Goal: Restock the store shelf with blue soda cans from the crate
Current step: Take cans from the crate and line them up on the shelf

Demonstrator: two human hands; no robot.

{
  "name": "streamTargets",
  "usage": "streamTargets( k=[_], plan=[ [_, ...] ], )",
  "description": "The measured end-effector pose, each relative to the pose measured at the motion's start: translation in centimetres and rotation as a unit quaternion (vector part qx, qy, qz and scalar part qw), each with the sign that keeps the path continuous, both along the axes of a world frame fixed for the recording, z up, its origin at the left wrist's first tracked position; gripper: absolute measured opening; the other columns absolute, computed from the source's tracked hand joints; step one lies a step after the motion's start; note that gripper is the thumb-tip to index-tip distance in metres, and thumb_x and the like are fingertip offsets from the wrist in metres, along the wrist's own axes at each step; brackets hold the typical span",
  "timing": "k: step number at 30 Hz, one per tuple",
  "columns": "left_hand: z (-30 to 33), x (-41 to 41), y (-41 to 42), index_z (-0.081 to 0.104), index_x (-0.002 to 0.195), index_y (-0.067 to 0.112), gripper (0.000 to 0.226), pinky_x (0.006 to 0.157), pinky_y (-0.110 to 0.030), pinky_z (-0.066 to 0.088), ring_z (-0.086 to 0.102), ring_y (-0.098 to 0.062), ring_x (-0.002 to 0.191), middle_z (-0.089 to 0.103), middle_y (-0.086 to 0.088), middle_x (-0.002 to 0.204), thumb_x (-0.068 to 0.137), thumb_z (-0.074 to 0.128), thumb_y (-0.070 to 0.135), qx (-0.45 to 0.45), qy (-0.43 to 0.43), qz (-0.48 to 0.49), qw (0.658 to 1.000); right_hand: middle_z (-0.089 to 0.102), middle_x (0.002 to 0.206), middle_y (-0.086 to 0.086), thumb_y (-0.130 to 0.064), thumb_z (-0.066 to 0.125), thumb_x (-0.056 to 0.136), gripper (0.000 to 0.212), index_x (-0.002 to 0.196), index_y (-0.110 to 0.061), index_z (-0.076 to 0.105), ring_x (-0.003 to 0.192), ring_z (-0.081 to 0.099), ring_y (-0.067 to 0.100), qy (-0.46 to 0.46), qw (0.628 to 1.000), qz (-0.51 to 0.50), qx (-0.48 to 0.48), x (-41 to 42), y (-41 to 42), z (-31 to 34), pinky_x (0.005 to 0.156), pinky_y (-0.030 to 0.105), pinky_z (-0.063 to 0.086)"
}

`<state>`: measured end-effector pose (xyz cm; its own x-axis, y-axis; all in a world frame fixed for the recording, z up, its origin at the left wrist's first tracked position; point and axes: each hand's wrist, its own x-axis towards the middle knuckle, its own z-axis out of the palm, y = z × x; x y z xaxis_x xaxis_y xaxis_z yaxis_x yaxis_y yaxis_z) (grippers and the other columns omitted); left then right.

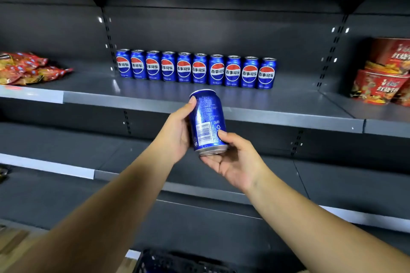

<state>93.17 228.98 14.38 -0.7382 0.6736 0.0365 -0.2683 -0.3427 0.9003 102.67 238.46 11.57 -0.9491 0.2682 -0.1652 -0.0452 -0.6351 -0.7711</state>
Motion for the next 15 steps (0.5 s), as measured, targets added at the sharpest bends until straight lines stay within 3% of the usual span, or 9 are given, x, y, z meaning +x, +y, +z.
streamTargets(
  k=[3,6,10,12,15],
  plan=[
    [1.0,0.4,0.5,0.065,0.092,0.018,0.026,0.083,-0.039,0.053,0.07,-0.018,0.074,0.074,-0.002,0.084,0.094,0.048,0.038,0.003,0.017,0.01,1.0,0.071,0.086,0.013,-0.014,0.063,0.061,0.032,0.092,-0.003,0.064,0.075,0.068,0.025,0.015,1.0,-0.015,0.005,0.4,0.1,1.1,0.081,0.036,0.053],
    [1.4,0.7,1.2,0.067,0.093,0.017,0.033,0.074,-0.035,0.054,0.071,-0.019,0.073,0.074,-0.003,0.085,0.089,0.051,0.046,0.01,0.019,0.025,0.999,0.069,0.097,0.017,-0.011,0.067,0.058,0.057,0.113,0.0,0.057,0.079,0.068,0.027,0.029,0.999,-0.03,0.02,0.5,0.2,2.0,0.075,0.035,0.058],
    [1.6,1.4,2.0,0.067,0.102,0.012,0.073,0.07,-0.034,0.055,0.071,-0.022,0.077,0.073,-0.01,0.093,0.056,0.061,0.068,0.003,0.024,0.044,0.999,0.07,0.09,0.014,0.003,0.073,0.049,0.052,0.097,-0.006,0.055,0.078,0.067,0.026,0.033,0.996,-0.047,0.075,0.6,0.7,2.4,0.083,0.041,0.055],
    [1.8,1.6,2.3,0.061,0.112,0.005,0.086,0.06,-0.03,0.055,0.071,-0.02,0.071,0.072,-0.011,0.09,0.049,0.067,0.064,-0.012,0.018,0.069,0.997,0.07,0.093,0.015,0.003,0.071,0.052,0.056,0.105,-0.004,0.056,0.077,0.068,0.026,0.027,0.994,-0.052,0.092,0.7,0.9,2.4,0.08,0.039,0.056],
    [2.1,1.7,2.7,0.06,0.11,0.003,0.076,0.053,-0.027,0.054,0.07,-0.018,0.064,0.073,-0.011,0.083,0.055,0.07,0.054,-0.021,0.007,0.079,0.997,0.071,0.096,0.015,-0.001,0.072,0.052,0.063,0.112,-0.001,0.055,0.077,0.069,0.026,0.021,0.993,-0.055,0.101,1.0,1.2,2.4,0.079,0.037,0.056]
  ],
)
